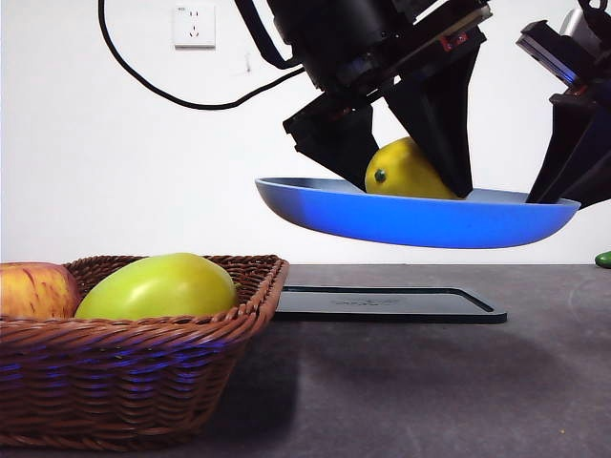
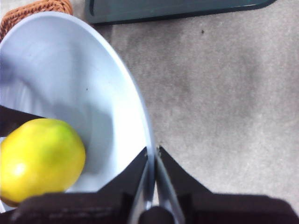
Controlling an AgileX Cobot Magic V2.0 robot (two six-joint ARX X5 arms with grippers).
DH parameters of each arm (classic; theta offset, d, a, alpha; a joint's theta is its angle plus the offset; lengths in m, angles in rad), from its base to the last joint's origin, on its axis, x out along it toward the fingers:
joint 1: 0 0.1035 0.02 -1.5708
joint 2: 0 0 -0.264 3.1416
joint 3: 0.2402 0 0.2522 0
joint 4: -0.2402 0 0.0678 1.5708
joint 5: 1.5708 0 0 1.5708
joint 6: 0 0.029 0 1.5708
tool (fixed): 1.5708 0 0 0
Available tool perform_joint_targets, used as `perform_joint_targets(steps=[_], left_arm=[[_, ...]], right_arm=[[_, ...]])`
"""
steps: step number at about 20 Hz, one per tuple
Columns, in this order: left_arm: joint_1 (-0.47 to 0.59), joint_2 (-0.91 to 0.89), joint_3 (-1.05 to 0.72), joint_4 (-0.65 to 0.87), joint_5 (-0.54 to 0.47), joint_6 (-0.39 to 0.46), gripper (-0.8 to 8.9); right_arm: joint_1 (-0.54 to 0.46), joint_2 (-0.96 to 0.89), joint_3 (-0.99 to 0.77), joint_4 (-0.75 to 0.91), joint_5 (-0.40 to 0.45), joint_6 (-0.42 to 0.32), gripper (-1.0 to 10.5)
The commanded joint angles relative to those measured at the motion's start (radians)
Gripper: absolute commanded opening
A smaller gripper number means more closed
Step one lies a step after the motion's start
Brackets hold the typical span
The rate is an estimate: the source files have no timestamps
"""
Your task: Take the lemon from the basket,put the lemon in the plate,hand out the plate
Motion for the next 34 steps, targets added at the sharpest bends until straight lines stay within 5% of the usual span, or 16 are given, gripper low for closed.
perform_joint_targets(steps=[1,13,20,34], left_arm=[[-0.011,0.010,0.016,0.010,-0.002,0.014,3.27],[0.011,-0.033,0.024,-0.037,-0.002,0.014,4.05],[0.045,-0.231,0.054,-0.126,-0.010,0.014,4.02],[0.048,-0.566,0.054,-0.255,-0.013,0.006,4.02]], right_arm=[[0.003,0.005,0.004,-0.004,-0.006,0.034,0.0],[0.002,0.006,0.004,-0.023,-0.003,0.044,0.0],[-0.077,0.097,0.038,-0.023,0.026,0.059,0.0],[-0.122,0.700,0.606,0.011,0.052,0.039,0.0]])
